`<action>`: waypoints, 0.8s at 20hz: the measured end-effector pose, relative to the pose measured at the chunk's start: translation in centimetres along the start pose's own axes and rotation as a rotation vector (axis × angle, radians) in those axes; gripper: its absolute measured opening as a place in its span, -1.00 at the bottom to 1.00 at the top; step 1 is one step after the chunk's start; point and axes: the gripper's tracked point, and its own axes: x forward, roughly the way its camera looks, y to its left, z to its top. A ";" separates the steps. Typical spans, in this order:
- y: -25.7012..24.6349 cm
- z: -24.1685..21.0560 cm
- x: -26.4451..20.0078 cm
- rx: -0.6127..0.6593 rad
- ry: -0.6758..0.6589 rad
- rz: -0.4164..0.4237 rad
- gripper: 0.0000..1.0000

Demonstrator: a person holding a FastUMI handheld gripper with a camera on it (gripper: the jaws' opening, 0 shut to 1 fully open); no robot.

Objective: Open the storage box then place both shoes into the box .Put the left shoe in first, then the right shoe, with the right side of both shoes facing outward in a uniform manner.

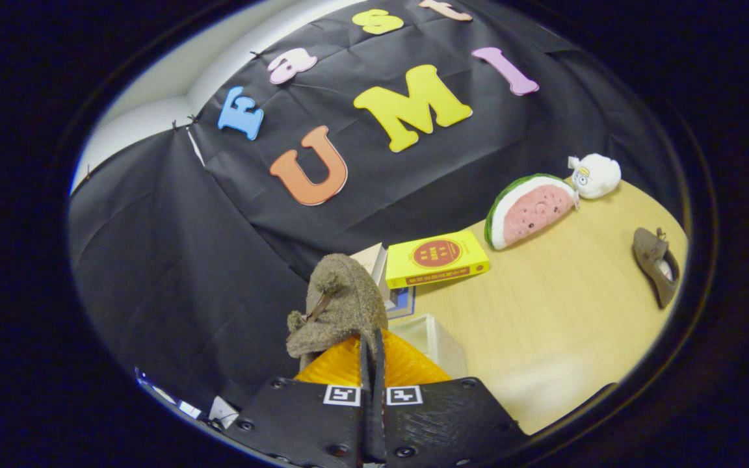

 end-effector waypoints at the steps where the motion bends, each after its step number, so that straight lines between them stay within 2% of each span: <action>1: 0.3 -0.8 0.6 0.048 -0.002 -0.008 -1.00; 4: 1.2 -3.2 2.5 0.123 0.011 -0.021 -1.00; 11: 1.8 -8.0 4.8 0.122 -0.039 -0.095 -1.00; 16: 0.8 -11.3 6.3 0.146 -0.009 -0.145 -1.00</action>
